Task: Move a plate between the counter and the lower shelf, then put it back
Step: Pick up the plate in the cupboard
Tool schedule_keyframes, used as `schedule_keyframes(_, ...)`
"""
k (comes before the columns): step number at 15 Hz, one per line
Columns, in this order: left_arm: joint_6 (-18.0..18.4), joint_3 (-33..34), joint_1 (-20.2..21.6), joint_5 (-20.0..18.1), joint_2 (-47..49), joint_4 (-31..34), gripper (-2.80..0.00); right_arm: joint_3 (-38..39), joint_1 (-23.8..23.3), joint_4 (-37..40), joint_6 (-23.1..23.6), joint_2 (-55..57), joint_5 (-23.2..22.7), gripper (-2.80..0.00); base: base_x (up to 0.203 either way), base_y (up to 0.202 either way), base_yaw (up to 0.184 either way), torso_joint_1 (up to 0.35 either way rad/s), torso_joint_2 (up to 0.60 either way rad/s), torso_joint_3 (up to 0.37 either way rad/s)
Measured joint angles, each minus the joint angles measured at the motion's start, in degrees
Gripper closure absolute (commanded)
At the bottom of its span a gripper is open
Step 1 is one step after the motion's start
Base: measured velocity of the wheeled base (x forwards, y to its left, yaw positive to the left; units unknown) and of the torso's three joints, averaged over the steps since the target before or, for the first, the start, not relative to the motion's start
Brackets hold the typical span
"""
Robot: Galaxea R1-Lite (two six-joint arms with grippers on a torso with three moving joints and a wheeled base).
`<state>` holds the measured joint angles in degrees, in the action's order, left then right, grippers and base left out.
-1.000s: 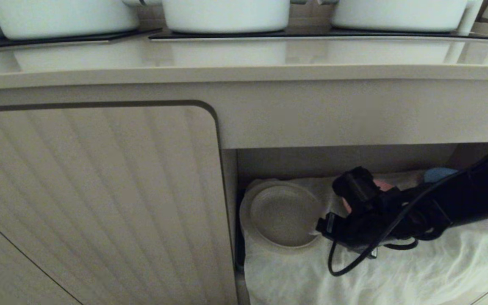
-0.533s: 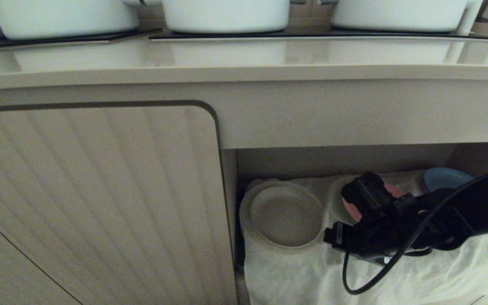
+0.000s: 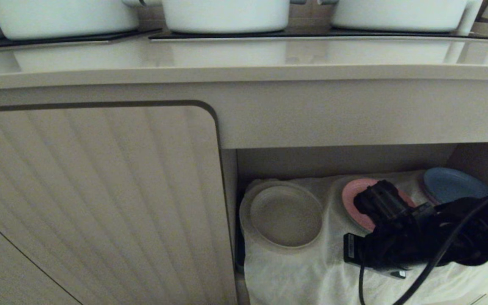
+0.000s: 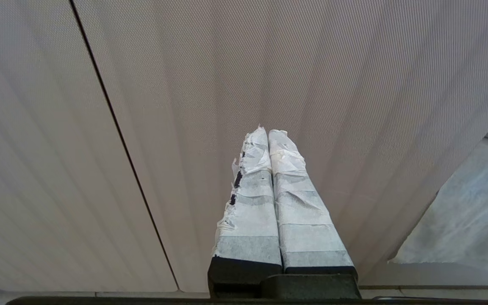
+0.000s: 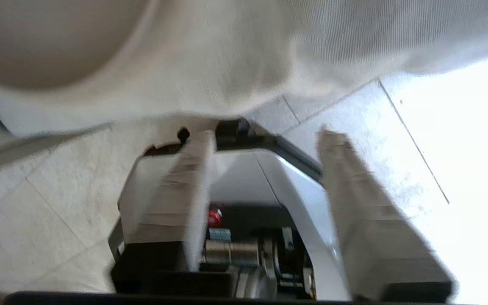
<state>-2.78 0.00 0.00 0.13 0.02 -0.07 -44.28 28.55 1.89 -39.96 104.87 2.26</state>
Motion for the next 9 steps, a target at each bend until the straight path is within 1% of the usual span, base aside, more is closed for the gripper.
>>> schedule_keyframes(9, 0.0, 0.0, 0.0, 0.02, 0.0, 0.0, 0.0, 10.16, 2.85, -0.13, 0.28, -7.19, 0.18, 0.0, 0.0, 0.0, 0.0, 0.0, 0.0, 0.0)
